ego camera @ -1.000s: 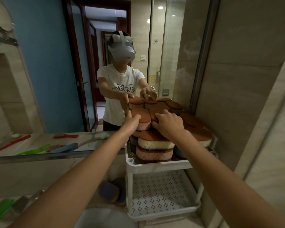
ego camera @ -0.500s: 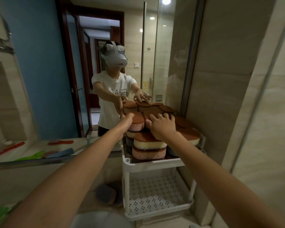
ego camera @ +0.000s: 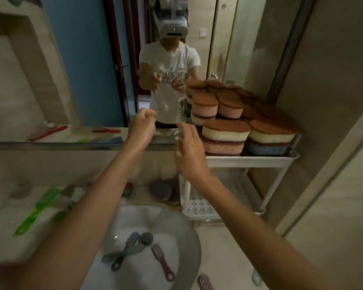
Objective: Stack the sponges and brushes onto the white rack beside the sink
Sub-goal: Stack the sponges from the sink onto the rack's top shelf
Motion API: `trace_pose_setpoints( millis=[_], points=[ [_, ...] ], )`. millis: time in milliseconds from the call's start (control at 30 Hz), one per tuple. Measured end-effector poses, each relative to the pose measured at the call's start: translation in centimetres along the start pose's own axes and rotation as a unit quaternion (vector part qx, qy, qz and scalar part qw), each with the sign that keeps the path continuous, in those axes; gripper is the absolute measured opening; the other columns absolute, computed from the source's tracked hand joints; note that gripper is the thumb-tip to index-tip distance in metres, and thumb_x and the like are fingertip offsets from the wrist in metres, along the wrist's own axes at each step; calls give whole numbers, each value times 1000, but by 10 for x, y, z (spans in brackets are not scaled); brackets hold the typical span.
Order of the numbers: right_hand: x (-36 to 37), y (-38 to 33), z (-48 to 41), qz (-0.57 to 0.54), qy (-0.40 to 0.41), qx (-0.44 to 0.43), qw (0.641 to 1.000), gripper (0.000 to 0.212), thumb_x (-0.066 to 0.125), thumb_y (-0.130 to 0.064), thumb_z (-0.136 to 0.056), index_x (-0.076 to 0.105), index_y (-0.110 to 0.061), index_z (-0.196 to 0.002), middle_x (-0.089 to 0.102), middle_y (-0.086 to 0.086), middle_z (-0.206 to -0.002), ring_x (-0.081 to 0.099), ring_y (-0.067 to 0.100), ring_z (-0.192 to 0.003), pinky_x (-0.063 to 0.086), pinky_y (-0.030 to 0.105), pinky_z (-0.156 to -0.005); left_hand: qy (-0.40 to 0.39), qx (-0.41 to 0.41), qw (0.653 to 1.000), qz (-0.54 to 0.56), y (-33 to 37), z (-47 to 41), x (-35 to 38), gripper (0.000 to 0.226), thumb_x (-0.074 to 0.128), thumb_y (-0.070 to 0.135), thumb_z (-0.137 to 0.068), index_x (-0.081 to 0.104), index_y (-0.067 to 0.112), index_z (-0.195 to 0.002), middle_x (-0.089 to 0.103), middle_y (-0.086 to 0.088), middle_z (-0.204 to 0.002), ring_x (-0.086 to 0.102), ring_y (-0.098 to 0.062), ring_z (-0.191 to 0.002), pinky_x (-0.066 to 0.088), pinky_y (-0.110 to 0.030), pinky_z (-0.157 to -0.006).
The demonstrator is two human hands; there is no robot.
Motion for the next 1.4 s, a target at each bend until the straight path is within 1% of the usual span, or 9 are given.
trace_pose_setpoints(
  millis=[200, 333, 433, 633, 833, 967, 1233, 1333, 1400],
  points=[
    [134, 65, 91, -30, -261, 159, 952, 33, 47, 2, -86, 55, 5, -118, 54, 23, -122, 52, 38, -113, 41, 39, -94, -33, -145, 988, -38, -150, 42, -9, 21, 43, 5, -92, 64, 4, -96, 62, -27, -115, 58, -38, -111, 46, -38, -87],
    [177, 119, 130, 50, -337, 273, 900, 61, 52, -12, -92, 25, 0, -144, 37, 19, -144, 43, 32, -128, 34, 31, -99, -119, -198, 961, -154, -226, 63, -1, 24, 43, 9, -92, 64, 3, -103, 64, -15, -109, 58, -30, -106, 43, -30, -83],
    [197, 140, 122, 92, -348, 291, 886, 71, 52, -18, -93, 9, -7, -149, 19, 19, -153, 40, 35, -130, 38, 37, -99, -162, -236, 937, -199, -264, 63, 0, 19, 40, 12, -93, 57, 7, -90, 54, -13, -95, 50, -25, -90, 35, -27, -74],
    [234, 167, 90, 127, -350, 310, 875, 69, 50, -21, -93, 11, -21, -150, 8, 13, -156, 32, 35, -136, 36, 41, -103, -200, -267, 919, -212, -295, 38, 13, 14, 39, 10, -91, 41, 8, -77, 40, -9, -71, 34, -17, -59, 26, -31, -59],
    [255, 192, 85, 176, -359, 327, 857, 61, 48, -11, -91, 23, -19, -146, 20, 15, -151, 37, 36, -131, 39, 44, -101, -183, -299, 928, -125, -314, 23, 23, 21, 44, 20, -84, 54, 5, -73, 59, -31, -89, 52, -28, -79, 40, -36, -69],
    [251, 200, 80, 212, -326, 353, 851, 51, 45, -19, -96, 27, -16, -143, 28, 13, -148, 46, 37, -124, 44, 40, -93, -177, -310, 928, -106, -330, 19, 22, 18, 44, 13, -89, 59, 3, -86, 62, -27, -96, 57, -31, -87, 44, -34, -76],
    [249, 205, 83, 254, -366, 351, 823, 77, 57, -29, -89, 10, -14, -148, 20, 17, -150, 46, 35, -126, 44, 41, -95, -179, -335, 924, -50, -344, 24, 34, 14, 45, 13, -87, 56, 11, -79, 55, -14, -81, 50, -23, -79, 38, -31, -71],
    [244, 201, 83, 240, -317, 343, 851, 73, 63, -29, -85, 21, -12, -142, 26, 15, -146, 55, 36, -114, 49, 41, -86, -147, -363, 920, 28, -343, 24, 34, 11, 47, 14, -90, 57, 12, -85, 57, -15, -89, 53, -24, -73, 41, -28, -66],
    [240, 190, 83, 200, -282, 306, 887, 68, 66, -22, -81, 29, -10, -137, 34, 14, -141, 59, 38, -107, 51, 41, -81, -128, -389, 907, 96, -340, 21, 37, 21, 48, 21, -94, 52, 9, -111, 55, -16, -105, 58, -24, -77, 44, -27, -60]
  ],
)
Point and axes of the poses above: each hand's wrist, its own z-axis away from the middle knuckle, its own x-axis out of the palm, y = z × x, the point moved 6 cm from there along -z, towards the middle knuckle
